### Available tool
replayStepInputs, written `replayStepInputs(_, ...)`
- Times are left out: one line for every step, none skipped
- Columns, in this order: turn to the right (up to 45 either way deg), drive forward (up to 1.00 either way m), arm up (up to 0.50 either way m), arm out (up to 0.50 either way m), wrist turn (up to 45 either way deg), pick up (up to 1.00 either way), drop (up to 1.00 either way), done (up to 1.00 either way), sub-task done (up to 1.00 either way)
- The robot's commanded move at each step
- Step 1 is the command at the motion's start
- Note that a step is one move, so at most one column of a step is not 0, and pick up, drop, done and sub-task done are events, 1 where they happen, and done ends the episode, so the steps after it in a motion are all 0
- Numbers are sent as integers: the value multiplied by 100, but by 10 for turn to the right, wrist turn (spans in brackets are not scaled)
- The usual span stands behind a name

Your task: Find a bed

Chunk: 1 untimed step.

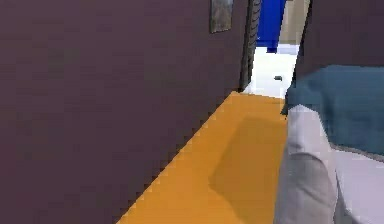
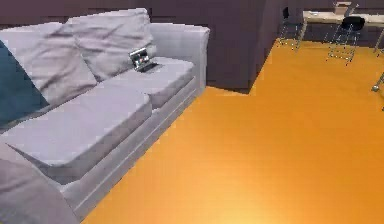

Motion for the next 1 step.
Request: replayStepInputs(0, 100, 0, 0, 0, 0, 0, 0, 0)
